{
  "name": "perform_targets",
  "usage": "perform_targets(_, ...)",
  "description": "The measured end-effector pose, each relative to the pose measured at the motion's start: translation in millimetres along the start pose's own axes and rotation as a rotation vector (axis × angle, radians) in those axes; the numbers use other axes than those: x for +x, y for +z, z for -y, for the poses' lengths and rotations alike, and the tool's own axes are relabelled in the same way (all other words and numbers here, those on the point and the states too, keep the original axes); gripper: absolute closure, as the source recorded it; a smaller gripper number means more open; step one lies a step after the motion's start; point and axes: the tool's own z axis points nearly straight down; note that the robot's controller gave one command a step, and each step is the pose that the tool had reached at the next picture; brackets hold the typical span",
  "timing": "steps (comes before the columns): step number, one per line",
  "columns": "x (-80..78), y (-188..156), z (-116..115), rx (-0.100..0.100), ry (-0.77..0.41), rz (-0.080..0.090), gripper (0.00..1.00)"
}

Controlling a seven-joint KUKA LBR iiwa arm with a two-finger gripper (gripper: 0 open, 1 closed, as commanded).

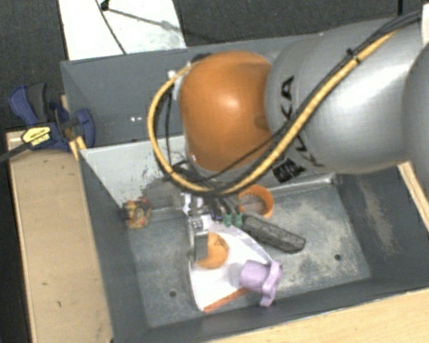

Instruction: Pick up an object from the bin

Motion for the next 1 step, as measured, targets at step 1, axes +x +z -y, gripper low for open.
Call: perform_targets(1, 0.2, -1.7, 0.5, 0.000, 0.001, 0.001, 0.00)
